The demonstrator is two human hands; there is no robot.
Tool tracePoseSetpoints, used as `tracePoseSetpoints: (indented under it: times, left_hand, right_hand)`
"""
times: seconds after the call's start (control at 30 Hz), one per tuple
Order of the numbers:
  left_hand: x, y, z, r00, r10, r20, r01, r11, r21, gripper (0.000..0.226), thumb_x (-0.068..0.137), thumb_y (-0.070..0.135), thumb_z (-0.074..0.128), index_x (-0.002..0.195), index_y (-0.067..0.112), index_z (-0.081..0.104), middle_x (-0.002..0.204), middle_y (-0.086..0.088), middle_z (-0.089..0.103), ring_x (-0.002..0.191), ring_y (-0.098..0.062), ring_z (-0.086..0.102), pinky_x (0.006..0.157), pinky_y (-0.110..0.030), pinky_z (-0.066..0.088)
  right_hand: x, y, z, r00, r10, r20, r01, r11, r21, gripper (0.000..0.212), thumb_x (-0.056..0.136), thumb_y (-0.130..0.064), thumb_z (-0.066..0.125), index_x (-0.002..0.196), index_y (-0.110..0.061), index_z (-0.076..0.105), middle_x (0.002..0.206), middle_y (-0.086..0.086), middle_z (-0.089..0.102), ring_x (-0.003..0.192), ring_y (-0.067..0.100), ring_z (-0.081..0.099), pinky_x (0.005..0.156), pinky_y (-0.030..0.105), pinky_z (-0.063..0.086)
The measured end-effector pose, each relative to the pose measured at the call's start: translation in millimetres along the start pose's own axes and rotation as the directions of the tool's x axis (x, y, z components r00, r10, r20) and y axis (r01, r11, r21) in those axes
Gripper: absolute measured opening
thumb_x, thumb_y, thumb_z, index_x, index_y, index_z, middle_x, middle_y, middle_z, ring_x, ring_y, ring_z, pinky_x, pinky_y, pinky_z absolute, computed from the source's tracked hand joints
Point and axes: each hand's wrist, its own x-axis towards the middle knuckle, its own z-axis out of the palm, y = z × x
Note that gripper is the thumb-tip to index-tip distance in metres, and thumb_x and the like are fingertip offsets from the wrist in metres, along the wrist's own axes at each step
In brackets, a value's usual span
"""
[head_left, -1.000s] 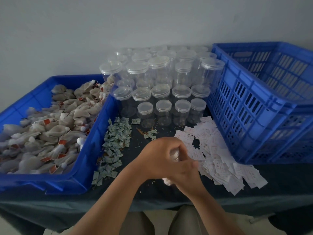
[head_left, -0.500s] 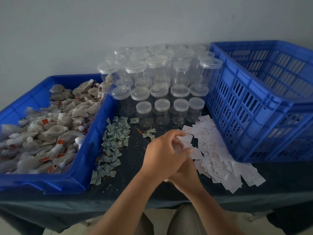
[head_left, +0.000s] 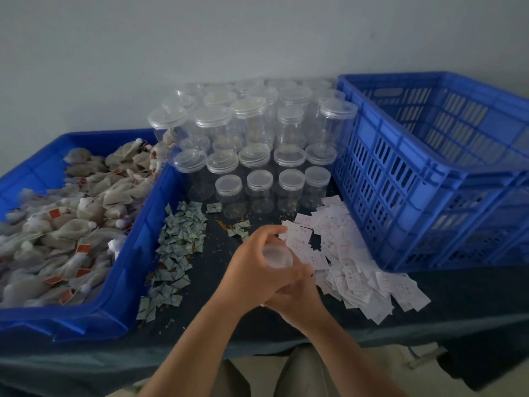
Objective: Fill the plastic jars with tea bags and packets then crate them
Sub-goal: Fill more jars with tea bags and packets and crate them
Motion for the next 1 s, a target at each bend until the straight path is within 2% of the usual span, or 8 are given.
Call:
tracePoseSetpoints:
  times: [0.1, 0.2, 0.3, 0.43, 0.6, 0.8, 0.87, 1.0]
  left_hand:
    - [4, 2, 3, 0.996, 0.058, 0.068, -0.056, 0.998, -0.030, 0.054, 0.075, 0.047, 0.081, 0.124, 0.053, 0.059, 0.115, 0.026, 0.070, 0.113, 0.007, 0.063, 0.090, -0.019, 0.047]
    - [11, 6, -9, 0.981, 0.079, 0.177, -0.066, 0.995, -0.081, 0.043, 0.080, 0.031, 0.079, 0.119, 0.043, 0.065, 0.112, 0.018, 0.074, 0.111, -0.002, 0.069, 0.096, -0.028, 0.054]
    - [11, 13, -3, 0.992, 0.029, 0.124, -0.025, 0.999, -0.034, 0.052, 0.077, 0.056, 0.082, 0.123, 0.052, 0.058, 0.116, 0.027, 0.071, 0.113, 0.006, 0.064, 0.096, -0.029, 0.052]
    - [0, 14, 13, 0.996, -0.039, -0.083, 0.052, 0.986, 0.160, 0.077, 0.057, 0.086, 0.075, 0.124, 0.061, 0.047, 0.116, 0.028, 0.062, 0.108, 0.005, 0.058, 0.085, -0.022, 0.053]
    - [3, 10, 10, 0.999, -0.053, -0.001, 0.053, 0.998, 0.032, 0.047, 0.069, 0.049, 0.079, 0.112, 0.058, 0.063, 0.111, 0.030, 0.066, 0.108, 0.010, 0.060, 0.082, -0.012, 0.053]
    - [7, 10, -5, 0.990, -0.046, 0.133, 0.051, 0.998, -0.033, 0.032, 0.070, 0.038, 0.078, 0.100, 0.050, 0.073, 0.108, 0.027, 0.072, 0.106, 0.009, 0.065, 0.076, -0.007, 0.050]
    - [7, 17, -12, 0.984, -0.034, 0.177, 0.037, 0.999, -0.014, 0.037, 0.074, 0.041, 0.080, 0.107, 0.052, 0.070, 0.110, 0.027, 0.071, 0.105, 0.007, 0.066, 0.083, -0.014, 0.054]
    - [8, 51, -27, 0.981, 0.084, 0.177, -0.085, 0.996, -0.005, 0.049, 0.083, 0.051, 0.079, 0.126, 0.058, 0.058, 0.123, 0.033, 0.063, 0.110, 0.007, 0.066, 0.093, -0.030, 0.060]
  right_hand:
    - [-3, -6, -7, 0.993, 0.112, 0.040, -0.116, 0.986, 0.121, 0.038, 0.081, -0.007, 0.084, 0.115, -0.007, 0.067, 0.085, 0.016, 0.073, 0.072, 0.036, 0.069, 0.065, 0.042, 0.056]
    - [-4, -7, -11, 0.978, 0.160, 0.134, -0.184, 0.965, 0.185, 0.019, 0.089, -0.001, 0.079, 0.102, 0.002, 0.065, 0.070, 0.000, 0.068, 0.062, 0.015, 0.064, 0.061, 0.026, 0.050]
    - [1, -11, -7, 0.985, 0.144, 0.097, -0.162, 0.964, 0.211, 0.022, 0.092, 0.008, 0.075, 0.112, 0.003, 0.067, 0.076, 0.003, 0.071, 0.065, 0.013, 0.064, 0.060, 0.025, 0.051]
    - [1, -5, -1, 0.998, 0.028, -0.059, -0.031, 0.998, -0.049, 0.041, 0.086, -0.014, 0.079, 0.125, -0.021, 0.069, 0.106, -0.001, 0.078, 0.100, 0.017, 0.077, 0.079, 0.027, 0.061]
    - [-3, -5, -9, 0.990, 0.139, -0.016, -0.138, 0.987, 0.083, 0.035, 0.075, -0.007, 0.080, 0.105, -0.025, 0.075, 0.087, 0.023, 0.073, 0.079, 0.025, 0.073, 0.068, 0.033, 0.059]
    - [-1, -12, -14, 0.978, 0.188, 0.092, -0.195, 0.979, 0.067, 0.030, 0.081, -0.018, 0.083, 0.108, -0.014, 0.072, 0.093, 0.029, 0.067, 0.084, 0.033, 0.067, 0.076, 0.047, 0.054]
    - [-2, -25, -14, 0.975, 0.192, 0.109, -0.195, 0.981, 0.020, 0.030, 0.085, -0.024, 0.084, 0.113, -0.023, 0.074, 0.101, 0.021, 0.074, 0.094, 0.037, 0.074, 0.084, 0.050, 0.059]
    - [8, -75, -31, 0.982, 0.120, 0.146, -0.067, 0.943, -0.326, 0.043, 0.083, -0.055, 0.082, 0.121, -0.041, 0.067, 0.111, -0.016, 0.078, 0.102, 0.005, 0.075, 0.081, 0.026, 0.061]
